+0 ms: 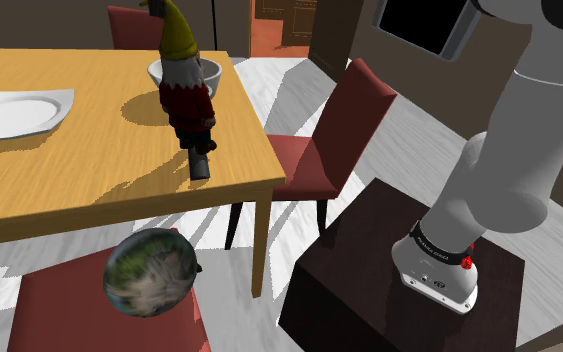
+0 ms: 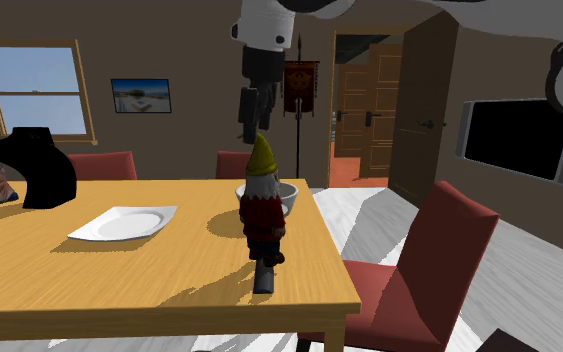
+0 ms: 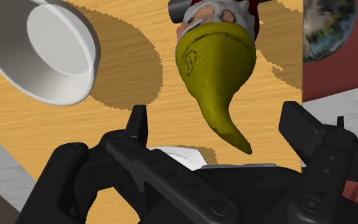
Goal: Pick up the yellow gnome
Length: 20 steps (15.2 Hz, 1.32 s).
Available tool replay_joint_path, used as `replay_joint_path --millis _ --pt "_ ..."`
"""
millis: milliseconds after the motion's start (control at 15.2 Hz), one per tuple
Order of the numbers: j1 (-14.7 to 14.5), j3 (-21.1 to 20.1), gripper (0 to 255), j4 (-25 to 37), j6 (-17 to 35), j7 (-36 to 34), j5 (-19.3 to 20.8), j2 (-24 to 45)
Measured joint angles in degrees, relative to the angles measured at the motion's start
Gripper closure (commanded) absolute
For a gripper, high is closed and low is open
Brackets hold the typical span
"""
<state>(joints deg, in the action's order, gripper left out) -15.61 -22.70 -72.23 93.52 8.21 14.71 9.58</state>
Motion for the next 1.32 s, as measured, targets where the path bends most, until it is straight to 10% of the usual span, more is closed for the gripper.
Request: replay_joint_path --millis 198,264,1320 --pt "0.4 0.1 0 -3.5 2.5 -0.3 -0.5 -1.1" --pt "0.5 0.1 255 -4.3 3.1 -0.3 -0.5 -1.3" --pt "-0.5 -0.2 255 2.5 -1.6 -0.1 0.6 1.2"
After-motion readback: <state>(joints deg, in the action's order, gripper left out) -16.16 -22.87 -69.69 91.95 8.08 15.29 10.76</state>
